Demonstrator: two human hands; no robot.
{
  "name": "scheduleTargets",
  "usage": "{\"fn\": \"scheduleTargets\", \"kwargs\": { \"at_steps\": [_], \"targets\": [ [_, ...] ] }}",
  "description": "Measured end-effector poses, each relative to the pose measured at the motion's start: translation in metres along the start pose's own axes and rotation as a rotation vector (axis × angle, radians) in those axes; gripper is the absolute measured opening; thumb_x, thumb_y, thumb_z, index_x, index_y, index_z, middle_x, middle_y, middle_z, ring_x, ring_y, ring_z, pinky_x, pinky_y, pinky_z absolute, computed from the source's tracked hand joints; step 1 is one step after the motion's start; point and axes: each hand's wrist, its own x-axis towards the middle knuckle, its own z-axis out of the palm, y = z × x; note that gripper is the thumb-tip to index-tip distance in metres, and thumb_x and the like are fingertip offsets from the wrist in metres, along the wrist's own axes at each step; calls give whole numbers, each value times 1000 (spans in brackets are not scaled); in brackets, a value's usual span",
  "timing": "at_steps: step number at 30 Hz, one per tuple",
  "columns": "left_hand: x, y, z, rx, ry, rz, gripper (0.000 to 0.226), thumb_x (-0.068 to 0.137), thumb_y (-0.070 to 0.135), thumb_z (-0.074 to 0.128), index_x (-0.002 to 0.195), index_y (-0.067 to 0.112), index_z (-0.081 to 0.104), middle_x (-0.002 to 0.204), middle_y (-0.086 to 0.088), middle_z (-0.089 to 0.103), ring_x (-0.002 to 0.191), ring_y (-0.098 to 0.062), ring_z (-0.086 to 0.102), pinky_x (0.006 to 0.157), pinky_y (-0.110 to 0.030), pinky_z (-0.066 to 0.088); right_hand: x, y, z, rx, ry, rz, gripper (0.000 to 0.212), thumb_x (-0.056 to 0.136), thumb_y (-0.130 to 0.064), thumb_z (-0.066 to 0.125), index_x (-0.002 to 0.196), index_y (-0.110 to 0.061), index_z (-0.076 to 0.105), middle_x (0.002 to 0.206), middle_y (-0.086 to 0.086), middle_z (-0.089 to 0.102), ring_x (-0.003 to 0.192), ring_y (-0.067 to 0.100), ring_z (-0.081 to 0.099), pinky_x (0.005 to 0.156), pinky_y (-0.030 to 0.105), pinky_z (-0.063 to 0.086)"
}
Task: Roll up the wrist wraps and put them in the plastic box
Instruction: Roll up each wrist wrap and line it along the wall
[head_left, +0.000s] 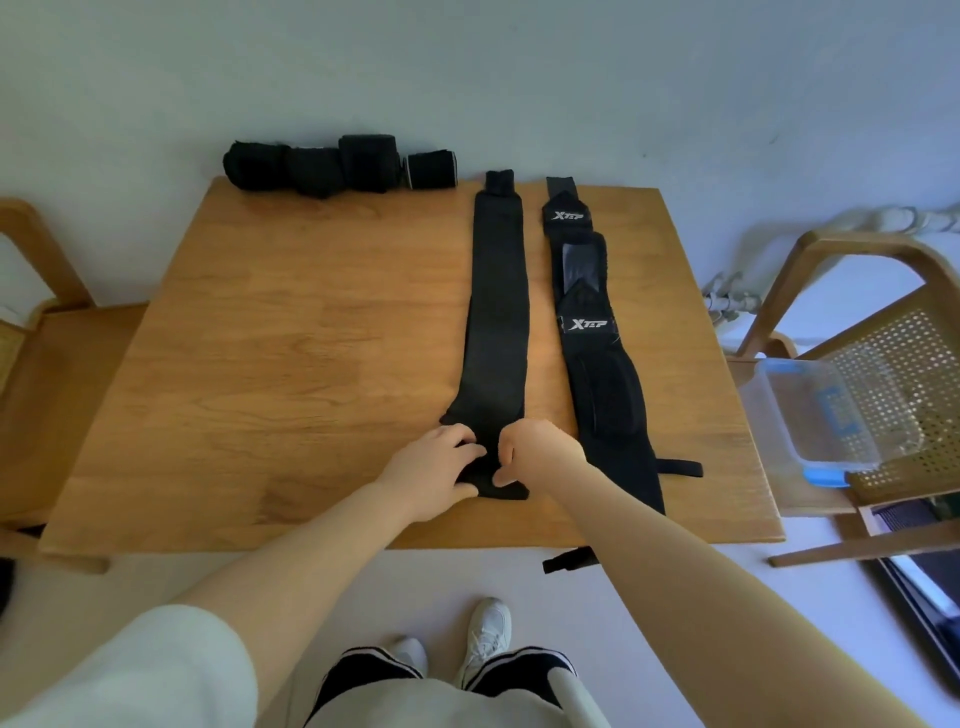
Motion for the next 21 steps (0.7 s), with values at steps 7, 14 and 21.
{"fn": "scheduleTargets", "kwargs": {
  "at_steps": [7,14,21],
  "targets": [
    [2,6,4,8,83,-31,38,96,32,50,132,18,52,135,5,42,122,-13,42,93,-26,45,-23,11,18,-250,253,-343,32,100,-33,43,121,-11,53,112,5,52,90,17,49,70,29,39],
    [3,8,2,-61,133,-74,33,95,28,53,127,22,49,128,6,50,108,-12,53,81,-20,41,-18,11,26,-407,362,-450,31,98,-21,48,127,-9,49,117,7,52,104,22,50,87,32,40],
    [4,-1,-3,-81,103,-35,43,95,40,50,133,21,49,131,9,48,111,-11,52,88,-23,43,0,14,1,-256,134,-292,30,101,-27,40,124,-13,54,115,7,58,112,24,51,95,36,38]
  ]
}}
